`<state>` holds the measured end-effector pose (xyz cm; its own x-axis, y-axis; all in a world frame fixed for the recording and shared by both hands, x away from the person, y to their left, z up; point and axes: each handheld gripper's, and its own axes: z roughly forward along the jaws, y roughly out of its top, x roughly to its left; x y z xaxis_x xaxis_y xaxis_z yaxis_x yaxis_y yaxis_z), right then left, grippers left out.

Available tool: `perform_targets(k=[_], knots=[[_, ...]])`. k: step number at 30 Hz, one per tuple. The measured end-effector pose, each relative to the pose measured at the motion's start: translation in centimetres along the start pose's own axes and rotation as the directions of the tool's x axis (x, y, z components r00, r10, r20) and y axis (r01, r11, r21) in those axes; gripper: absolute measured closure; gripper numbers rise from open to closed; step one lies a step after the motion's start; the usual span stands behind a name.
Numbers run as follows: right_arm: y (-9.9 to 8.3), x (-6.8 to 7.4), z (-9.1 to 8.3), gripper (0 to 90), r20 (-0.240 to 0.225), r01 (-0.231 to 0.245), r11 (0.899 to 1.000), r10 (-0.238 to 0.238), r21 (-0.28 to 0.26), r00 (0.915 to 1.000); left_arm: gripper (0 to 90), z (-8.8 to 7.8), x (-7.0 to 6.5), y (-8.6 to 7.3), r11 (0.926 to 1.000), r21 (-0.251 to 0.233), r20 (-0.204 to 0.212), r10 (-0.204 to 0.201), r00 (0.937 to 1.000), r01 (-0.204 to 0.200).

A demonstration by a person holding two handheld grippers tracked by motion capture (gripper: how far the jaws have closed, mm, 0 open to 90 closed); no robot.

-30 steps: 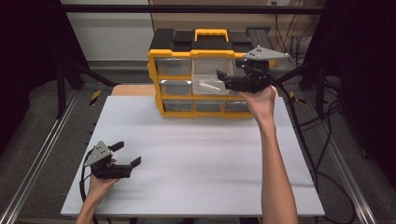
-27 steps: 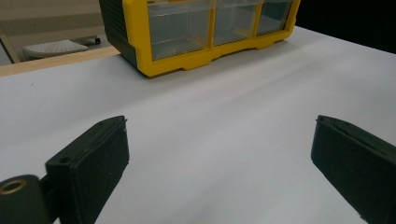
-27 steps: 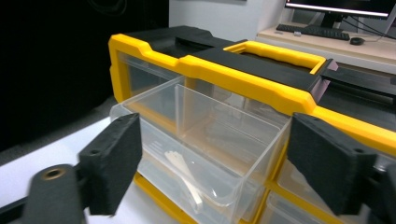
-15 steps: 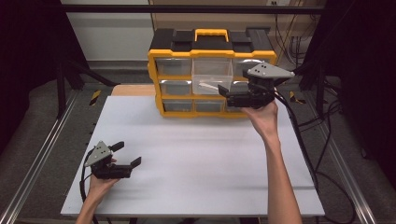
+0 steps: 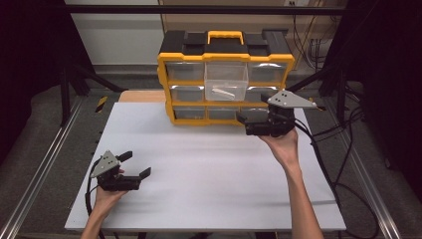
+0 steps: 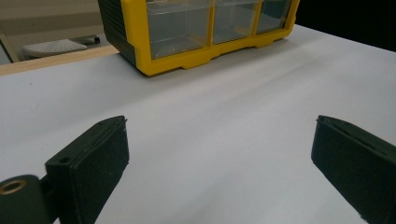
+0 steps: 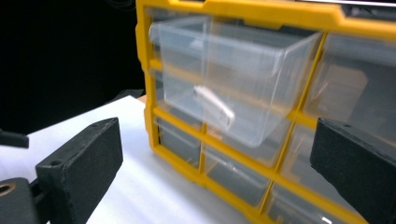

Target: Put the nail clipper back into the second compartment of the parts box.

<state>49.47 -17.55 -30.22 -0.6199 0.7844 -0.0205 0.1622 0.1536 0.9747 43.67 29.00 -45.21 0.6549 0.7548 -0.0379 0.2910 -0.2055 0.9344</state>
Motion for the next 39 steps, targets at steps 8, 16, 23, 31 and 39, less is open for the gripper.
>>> perform_targets(k=[8, 16, 23, 31, 39], knots=[[-3.4, 0.7, -0.3, 3.1, -0.027, -0.010, 1.000, 0.010, 0.029, 0.9996, 4.0, 0.0, 0.0, 0.0, 1.0000, -0.001, 0.000, -0.001, 1.0000, 0.001], [-6.8, 0.7, -0.9, 3.0, -0.037, -0.033, 0.998, 0.035, 0.058, 0.9987, 3.9, 0.0, 0.0, 0.0, 1.0000, 0.002, 0.001, 0.001, 1.0000, -0.001], [-9.5, 0.6, -2.1, 2.8, -0.045, -0.046, 0.997, 0.048, 0.057, 0.9978, 3.9, 0.0, -0.1, 0.0, 1.0000, 0.000, 0.000, 0.001, 1.0000, -0.001], [-12.9, 0.0, -3.5, 2.1, -0.064, -0.064, 0.996, 0.067, 0.056, 0.9957, 3.9, 0.1, -0.1, -0.1, 1.0000, 0.003, 0.004, 0.001, 1.0000, -0.001], [-15.1, -0.7, -4.7, 2.0, -0.064, -0.086, 0.995, 0.090, 0.058, 0.9938, 3.9, 0.2, -0.3, 0.0, 1.0000, 0.002, 0.006, 0.002, 1.0000, -0.002]])
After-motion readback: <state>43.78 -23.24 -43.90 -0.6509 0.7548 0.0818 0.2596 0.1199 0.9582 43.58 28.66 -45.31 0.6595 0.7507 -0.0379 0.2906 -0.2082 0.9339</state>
